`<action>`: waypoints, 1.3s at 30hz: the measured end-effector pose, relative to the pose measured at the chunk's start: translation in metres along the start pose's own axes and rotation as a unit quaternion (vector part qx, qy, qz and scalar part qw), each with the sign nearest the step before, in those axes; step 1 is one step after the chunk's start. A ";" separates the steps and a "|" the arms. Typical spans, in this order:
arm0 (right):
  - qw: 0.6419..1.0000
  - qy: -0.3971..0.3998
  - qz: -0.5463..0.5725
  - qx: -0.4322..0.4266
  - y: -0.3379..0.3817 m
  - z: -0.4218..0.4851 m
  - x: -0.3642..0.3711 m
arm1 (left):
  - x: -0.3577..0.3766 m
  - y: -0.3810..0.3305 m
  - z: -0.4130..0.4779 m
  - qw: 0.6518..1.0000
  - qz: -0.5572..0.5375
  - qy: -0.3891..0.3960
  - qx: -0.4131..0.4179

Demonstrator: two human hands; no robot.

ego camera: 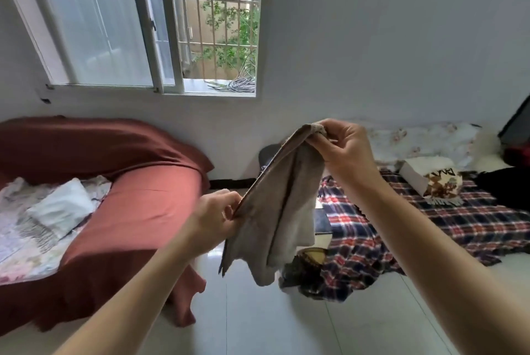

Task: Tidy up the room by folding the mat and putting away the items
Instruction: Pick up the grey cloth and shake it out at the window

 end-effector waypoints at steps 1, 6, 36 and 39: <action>1.000 -0.005 0.006 0.000 -0.002 0.013 0.006 | 0.002 0.018 0.006 1.000 0.018 0.003 -0.010; 0.999 -0.005 0.032 -0.003 -0.031 0.104 0.032 | -0.005 0.121 0.054 0.992 0.029 0.004 -0.124; 0.993 -0.053 0.078 -0.075 -0.203 0.731 0.114 | -0.252 0.428 0.597 0.966 0.176 -0.190 -0.016; 0.992 -0.073 0.071 -0.070 -0.214 0.786 0.135 | -0.280 0.464 0.648 0.968 0.173 -0.181 0.013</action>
Point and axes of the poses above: each hand's wrist, its own z-axis towards the middle knuckle, its own x-axis out of the palm, y = z × x, the point moved 10 cm from there along z, towards the middle knuckle, and after that the axes turned 6 degrees about x, right-handed, at the moved point
